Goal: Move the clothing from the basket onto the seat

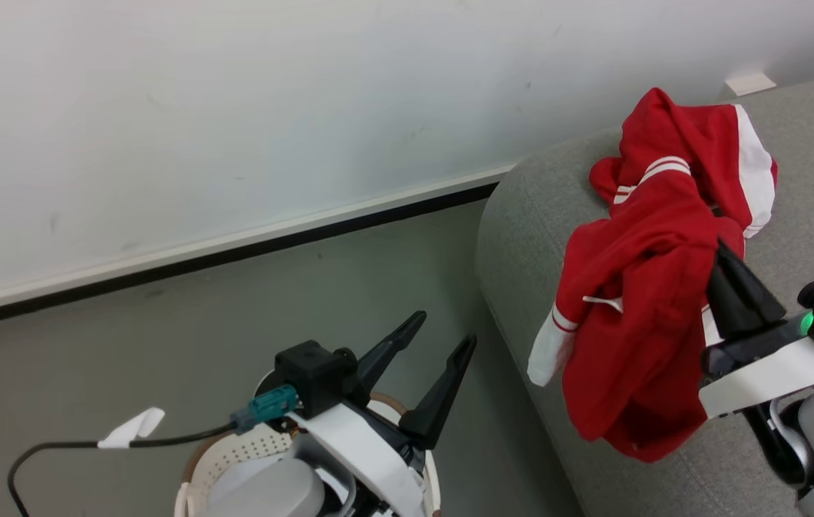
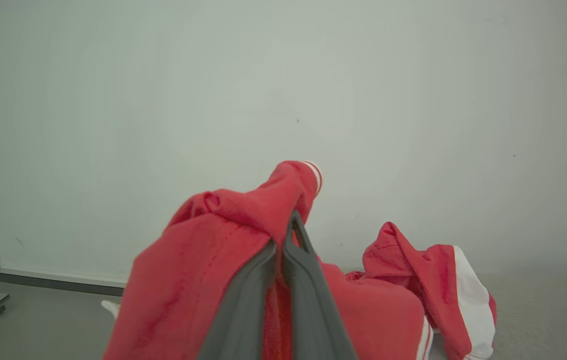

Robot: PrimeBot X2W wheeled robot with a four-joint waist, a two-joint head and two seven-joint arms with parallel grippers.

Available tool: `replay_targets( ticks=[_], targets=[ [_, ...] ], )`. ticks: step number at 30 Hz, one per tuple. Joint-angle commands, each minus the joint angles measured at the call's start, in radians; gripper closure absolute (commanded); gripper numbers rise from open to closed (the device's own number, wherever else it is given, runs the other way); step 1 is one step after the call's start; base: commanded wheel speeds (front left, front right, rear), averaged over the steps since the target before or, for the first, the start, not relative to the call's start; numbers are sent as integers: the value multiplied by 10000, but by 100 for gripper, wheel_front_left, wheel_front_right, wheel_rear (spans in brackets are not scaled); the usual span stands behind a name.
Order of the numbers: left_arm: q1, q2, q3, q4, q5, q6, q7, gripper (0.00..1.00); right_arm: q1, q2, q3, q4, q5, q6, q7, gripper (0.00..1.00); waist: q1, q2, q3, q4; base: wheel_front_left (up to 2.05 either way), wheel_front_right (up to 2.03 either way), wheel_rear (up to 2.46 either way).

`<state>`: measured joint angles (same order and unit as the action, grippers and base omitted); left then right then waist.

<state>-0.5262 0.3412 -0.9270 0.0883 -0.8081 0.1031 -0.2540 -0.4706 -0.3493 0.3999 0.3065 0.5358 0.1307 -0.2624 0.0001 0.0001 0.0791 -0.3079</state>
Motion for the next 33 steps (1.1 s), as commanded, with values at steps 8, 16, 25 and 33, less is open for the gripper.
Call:
replay_targets(
  ticks=[8,16,25,33],
  targets=[
    [-782,-34,-49,34,464,-325,-26,0,-1806,-559,-1446,819,-432,-1,56,100,-1,-1,1521,514,0,0,0],
    [-1464,-67,-69,171,779,-622,-9,0,-4532,-1757,-4182,2463,-2007,-3,292,100,-1,-1,2798,1275,0,0,0],
    [-1926,74,72,67,1034,-800,-56,0,-5576,-2139,-7509,4667,-4987,-9,789,100,-1,-1,3829,2030,0,0,0],
    [-1964,71,258,52,1251,-817,-102,0,-4634,-883,-10299,6029,-7005,-10,562,68,-1,-1,4096,2248,0,0,0]
  ],
)
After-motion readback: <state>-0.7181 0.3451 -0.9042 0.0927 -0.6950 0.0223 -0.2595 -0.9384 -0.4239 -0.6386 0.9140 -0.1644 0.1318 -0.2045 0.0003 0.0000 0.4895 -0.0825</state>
